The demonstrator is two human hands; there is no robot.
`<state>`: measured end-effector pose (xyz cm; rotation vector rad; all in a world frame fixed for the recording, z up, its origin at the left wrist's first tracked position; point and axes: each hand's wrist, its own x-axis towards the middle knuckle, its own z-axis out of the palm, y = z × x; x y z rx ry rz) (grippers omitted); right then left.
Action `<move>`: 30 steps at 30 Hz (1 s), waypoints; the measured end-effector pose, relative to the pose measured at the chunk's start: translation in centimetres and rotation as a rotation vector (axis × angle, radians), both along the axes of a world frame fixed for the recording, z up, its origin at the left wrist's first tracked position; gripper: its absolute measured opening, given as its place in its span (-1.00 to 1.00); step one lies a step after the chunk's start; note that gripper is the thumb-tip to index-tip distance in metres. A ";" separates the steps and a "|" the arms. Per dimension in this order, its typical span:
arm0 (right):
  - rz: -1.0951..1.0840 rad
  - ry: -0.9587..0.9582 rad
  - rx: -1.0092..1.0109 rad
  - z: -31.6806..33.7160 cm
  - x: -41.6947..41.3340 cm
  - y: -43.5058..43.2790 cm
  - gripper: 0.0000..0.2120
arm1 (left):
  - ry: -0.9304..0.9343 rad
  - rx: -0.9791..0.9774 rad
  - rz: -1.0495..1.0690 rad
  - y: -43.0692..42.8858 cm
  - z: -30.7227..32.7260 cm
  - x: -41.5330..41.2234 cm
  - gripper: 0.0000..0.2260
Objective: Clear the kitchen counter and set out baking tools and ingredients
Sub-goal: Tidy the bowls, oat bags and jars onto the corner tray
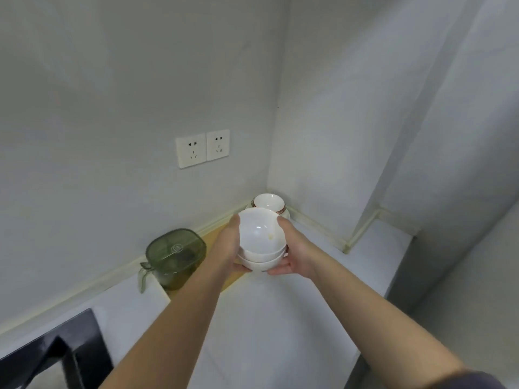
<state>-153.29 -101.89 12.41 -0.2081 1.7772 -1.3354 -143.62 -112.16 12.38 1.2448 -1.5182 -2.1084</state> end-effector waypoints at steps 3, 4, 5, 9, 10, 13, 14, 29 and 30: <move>0.001 0.101 0.082 0.8 -7.5 -3.5 -0.45 | -0.038 -0.144 0.027 -3.2 0.0 -6.7 -0.49; 0.002 0.125 0.093 0.9 -10.1 -4.9 -0.47 | -0.059 -0.178 0.028 -4.5 0.0 -9.3 -0.46; -0.004 0.142 0.102 0.8 -12.2 -6.0 -0.49 | -0.082 -0.201 0.029 -5.6 -0.2 -11.4 -0.45; 0.019 0.187 0.144 -0.5 -20.0 -10.7 -0.53 | -0.145 -0.211 0.064 -10.0 -1.2 -19.1 -0.46; 0.024 0.195 0.145 -0.9 -21.0 -11.4 -0.54 | -0.159 -0.200 0.071 -10.8 -1.5 -20.1 -0.46; 0.027 0.173 0.109 -2.7 -24.7 -13.9 -0.58 | -0.192 -0.133 0.086 -13.3 -2.8 -23.9 -0.50; 0.026 0.170 0.103 -3.2 -25.6 -14.4 -0.60 | -0.202 -0.119 0.089 -14.0 -3.3 -24.8 -0.51; 0.121 0.513 0.203 -11.1 -32.4 -18.9 -0.62 | -0.443 -0.508 -0.030 -17.9 -11.0 -31.3 -0.54; 0.124 0.530 0.200 -11.3 -32.5 -19.0 -0.62 | -0.446 -0.509 -0.016 -17.9 -11.2 -31.4 -0.55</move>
